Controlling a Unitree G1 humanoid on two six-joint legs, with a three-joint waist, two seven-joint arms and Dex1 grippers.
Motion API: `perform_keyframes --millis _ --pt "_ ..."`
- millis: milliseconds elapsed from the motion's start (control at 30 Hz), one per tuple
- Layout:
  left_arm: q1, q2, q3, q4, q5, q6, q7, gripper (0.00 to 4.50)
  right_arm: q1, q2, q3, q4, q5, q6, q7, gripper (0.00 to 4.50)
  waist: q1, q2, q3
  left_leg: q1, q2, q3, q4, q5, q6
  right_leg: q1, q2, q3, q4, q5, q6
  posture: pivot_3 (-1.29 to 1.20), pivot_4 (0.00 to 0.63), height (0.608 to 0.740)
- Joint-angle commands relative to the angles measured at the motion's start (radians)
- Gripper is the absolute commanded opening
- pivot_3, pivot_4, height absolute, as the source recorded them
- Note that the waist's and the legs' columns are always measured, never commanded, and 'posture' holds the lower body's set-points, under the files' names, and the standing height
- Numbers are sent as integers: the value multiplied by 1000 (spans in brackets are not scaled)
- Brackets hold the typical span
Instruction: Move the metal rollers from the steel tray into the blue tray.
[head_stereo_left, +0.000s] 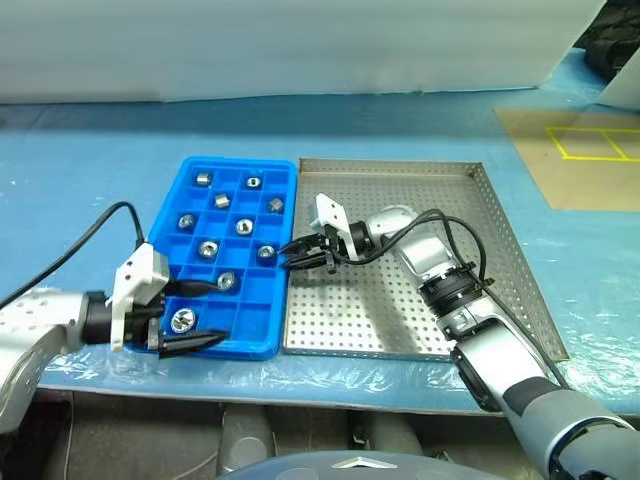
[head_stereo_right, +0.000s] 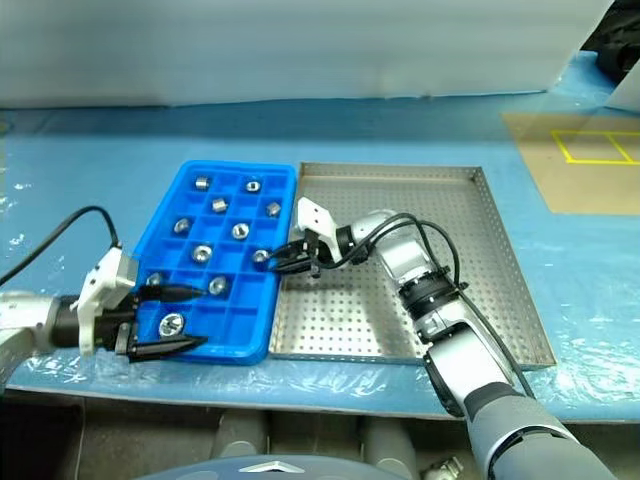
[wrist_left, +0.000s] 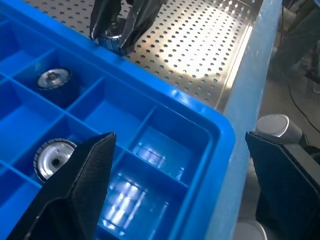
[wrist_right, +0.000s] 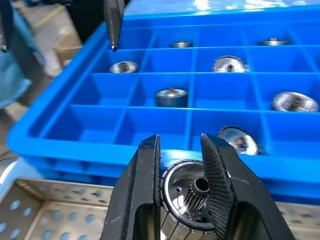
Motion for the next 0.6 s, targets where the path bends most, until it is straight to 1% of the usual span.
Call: perform_keyframes --millis 33,100,200,267,367,467,600 --pt "48 -9 84 -87 -49 18 54 4409 -53 49 10 47 18 -27 71 824 3 0 0 0 2 0 0 1 -1 0 1 0 1 0 -1 396 150 740" --pt "85 -17 106 -119 -71 31 79 4409 -65 67 14 67 8 -51 96 824 4 0 0 1 5 -1 0 2 -3 0 2 0 2 0 -1 410 150 740" --pt "107 -18 115 -137 -82 31 107 4409 -96 93 -13 57 34 -19 117 824 8 1 0 0 7 -1 0 2 -4 0 4 -1 2 -1 -3 418 150 740" --pt "104 -20 112 -144 -95 32 131 4409 -128 90 -36 25 65 25 147 824 8 1 0 0 8 -1 0 3 -5 -1 5 -1 3 -1 -3 417 150 740" --pt "96 -18 101 -144 -110 31 151 4409 -136 76 -23 20 43 -27 176 824 17 1 0 0 9 -1 0 3 -5 -1 6 -1 3 -2 -4 411 150 740" --pt "83 -6 96 -131 -119 29 156 4409 -140 67 -12 8 46 -22 211 824 39 1 0 -1 8 -1 0 2 -4 -1 5 -1 1 -2 -4 396 150 740" --pt "44 24 107 -85 -122 24 140 4409 -160 95 -9 -13 95 86 249 824 58 1 0 -1 8 -1 0 3 -5 -1 5 -2 1 -2 -4 385 150 740"
